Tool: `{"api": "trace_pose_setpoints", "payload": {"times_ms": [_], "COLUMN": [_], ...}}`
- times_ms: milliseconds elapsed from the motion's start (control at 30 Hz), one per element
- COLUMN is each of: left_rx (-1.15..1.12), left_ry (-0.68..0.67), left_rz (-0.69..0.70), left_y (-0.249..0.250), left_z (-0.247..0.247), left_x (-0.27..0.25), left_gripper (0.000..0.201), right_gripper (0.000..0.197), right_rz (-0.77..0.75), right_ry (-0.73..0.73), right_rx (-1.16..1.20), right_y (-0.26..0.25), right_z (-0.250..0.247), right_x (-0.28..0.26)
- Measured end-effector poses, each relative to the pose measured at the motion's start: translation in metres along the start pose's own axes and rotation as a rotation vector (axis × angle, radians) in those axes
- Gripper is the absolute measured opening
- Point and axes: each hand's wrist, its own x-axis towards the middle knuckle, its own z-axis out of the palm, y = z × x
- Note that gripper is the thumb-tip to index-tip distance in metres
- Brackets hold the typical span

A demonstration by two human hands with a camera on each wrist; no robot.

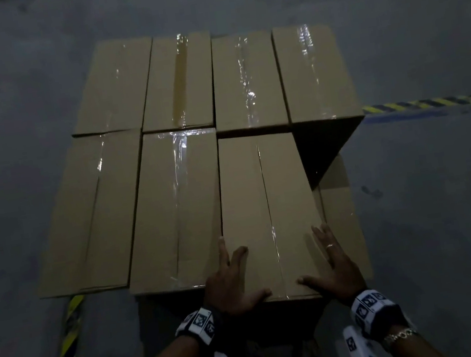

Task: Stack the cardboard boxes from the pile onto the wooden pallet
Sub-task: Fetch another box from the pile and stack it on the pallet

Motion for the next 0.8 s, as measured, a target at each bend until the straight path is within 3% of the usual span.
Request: {"api": "trace_pose_setpoints", "payload": {"times_ms": [167, 333, 500, 633, 800], "left_rx": [-0.035, -0.107, -0.124, -0.116, 0.159], "left_ry": [0.052, -0.019, -0.077, -0.050, 0.025], "left_rz": [0.132, 0.089, 0.119, 0.175, 0.218], "left_y": [-0.017, -0.032, -0.046, -0.045, -0.040], "left_z": [0.048, 0.083, 0.079, 0.062, 0.056], "left_x": [-0.001, -0.015, -0.021, -0.022, -0.020], "left_gripper": [0.103, 0.102, 0.101, 0.093, 0.101], "right_gripper": [0.123, 0.123, 0.126, 0.126, 0.128], "right_rz": [0.002, 0.047, 0.051, 0.045, -0.123], "right_ry": [-0.038, -0.097, -0.115, -0.132, -0.182], "right_rx": [0.025, 0.042, 0.032, 0.022, -0.213], "right_y": [0.044, 0.058, 0.054, 0.045, 0.037], "right_z": [0.041, 0.060, 0.055, 0.043, 0.039], "right_x": [0.010, 0.008, 0.009, 0.008, 0.000]}}
